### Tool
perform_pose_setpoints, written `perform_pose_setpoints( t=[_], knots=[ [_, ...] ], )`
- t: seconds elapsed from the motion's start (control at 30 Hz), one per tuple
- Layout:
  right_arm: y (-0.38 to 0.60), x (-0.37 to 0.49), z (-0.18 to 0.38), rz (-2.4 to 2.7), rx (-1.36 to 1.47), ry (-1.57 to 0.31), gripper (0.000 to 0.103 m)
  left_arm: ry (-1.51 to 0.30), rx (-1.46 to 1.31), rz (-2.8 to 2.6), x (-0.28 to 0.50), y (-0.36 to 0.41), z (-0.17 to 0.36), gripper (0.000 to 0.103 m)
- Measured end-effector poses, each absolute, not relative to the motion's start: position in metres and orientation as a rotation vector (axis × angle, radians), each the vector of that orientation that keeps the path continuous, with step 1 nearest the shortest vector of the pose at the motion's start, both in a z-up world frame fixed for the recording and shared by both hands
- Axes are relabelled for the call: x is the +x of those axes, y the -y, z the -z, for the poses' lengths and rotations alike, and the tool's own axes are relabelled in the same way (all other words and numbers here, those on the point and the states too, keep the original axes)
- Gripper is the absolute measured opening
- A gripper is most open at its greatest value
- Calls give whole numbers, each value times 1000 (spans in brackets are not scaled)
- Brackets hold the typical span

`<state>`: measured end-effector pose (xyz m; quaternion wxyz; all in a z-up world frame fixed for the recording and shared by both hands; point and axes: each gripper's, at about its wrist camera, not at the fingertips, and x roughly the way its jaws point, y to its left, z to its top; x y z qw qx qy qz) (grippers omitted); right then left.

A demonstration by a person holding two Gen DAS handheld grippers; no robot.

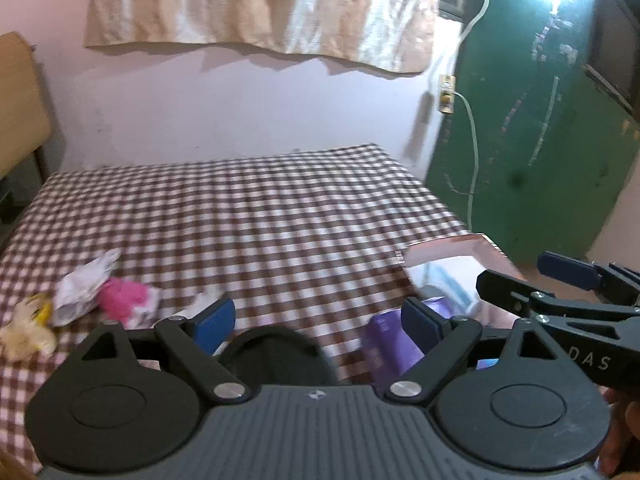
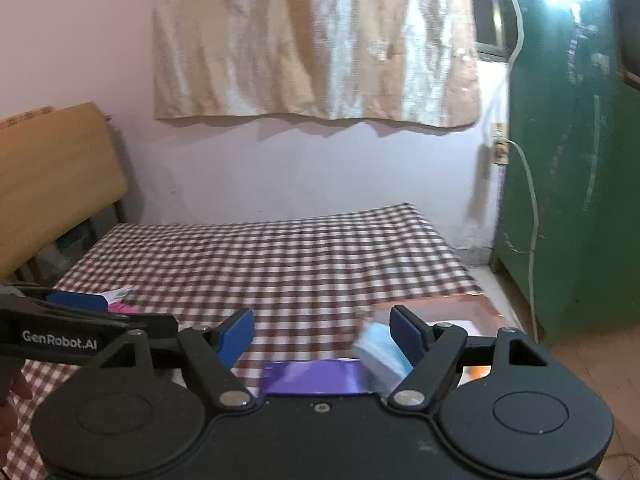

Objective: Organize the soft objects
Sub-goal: 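Move both open grippers back over the soft items on the table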

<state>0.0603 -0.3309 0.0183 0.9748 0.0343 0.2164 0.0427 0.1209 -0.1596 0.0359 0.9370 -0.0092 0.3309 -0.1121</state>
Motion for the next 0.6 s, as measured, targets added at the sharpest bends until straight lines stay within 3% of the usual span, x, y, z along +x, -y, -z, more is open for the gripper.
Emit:
perform_pose_setpoints(
  t=[0.6],
  knots=[
    [232, 70, -22, -255, -4, -465, 88, -661, -99, 68, 88, 68, -37, 93]
  ],
)
